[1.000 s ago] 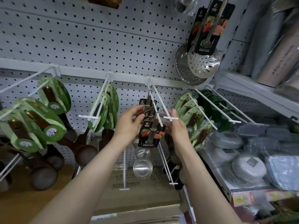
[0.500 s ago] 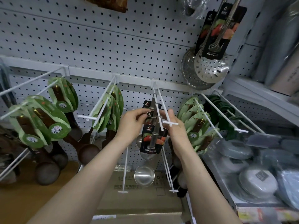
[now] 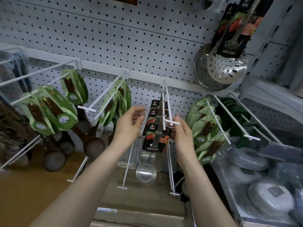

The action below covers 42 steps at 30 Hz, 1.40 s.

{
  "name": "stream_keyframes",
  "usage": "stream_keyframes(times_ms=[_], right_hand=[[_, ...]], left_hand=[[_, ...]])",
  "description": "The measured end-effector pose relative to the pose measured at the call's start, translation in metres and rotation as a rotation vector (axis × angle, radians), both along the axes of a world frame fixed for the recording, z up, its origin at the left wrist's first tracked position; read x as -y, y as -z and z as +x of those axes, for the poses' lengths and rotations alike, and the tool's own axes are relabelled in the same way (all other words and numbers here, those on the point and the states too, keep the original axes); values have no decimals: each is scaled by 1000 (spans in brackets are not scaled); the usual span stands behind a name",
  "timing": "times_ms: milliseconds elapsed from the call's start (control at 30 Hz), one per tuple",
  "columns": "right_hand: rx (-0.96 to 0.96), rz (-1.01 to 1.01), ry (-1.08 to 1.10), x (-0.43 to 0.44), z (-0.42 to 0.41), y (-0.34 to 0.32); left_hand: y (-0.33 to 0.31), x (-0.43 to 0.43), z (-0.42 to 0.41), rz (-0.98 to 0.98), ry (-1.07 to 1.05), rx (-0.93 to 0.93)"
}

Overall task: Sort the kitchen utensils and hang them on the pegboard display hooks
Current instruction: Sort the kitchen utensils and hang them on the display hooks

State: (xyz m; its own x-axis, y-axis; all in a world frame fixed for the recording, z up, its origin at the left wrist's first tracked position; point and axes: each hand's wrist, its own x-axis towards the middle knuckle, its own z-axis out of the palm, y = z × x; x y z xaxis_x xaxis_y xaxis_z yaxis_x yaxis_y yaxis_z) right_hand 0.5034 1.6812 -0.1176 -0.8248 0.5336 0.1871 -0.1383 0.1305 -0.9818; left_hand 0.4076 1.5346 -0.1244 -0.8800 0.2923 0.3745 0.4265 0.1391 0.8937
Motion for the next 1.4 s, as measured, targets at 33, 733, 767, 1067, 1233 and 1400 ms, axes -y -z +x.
stream_keyframes(times_ms=[33,733,767,1067,1233,1400], right_hand=[[2,-6,9,1,2,3],[32,-61,560,148,24,47],[38,-54,525,157,20,44],[111,116,233,201,-40,32],[213,180,133,201,-67,42],[284,266,-13,208,-92,56]], left_hand=[[3,2,2,0,0,3],[37,156,-11,-132,226,-32],[38,161,-16,-133,223,-39],[43,178,-47,-89,184,-20],[56,181,-49,-132,195,11],[84,195,-46,-207,98,96]])
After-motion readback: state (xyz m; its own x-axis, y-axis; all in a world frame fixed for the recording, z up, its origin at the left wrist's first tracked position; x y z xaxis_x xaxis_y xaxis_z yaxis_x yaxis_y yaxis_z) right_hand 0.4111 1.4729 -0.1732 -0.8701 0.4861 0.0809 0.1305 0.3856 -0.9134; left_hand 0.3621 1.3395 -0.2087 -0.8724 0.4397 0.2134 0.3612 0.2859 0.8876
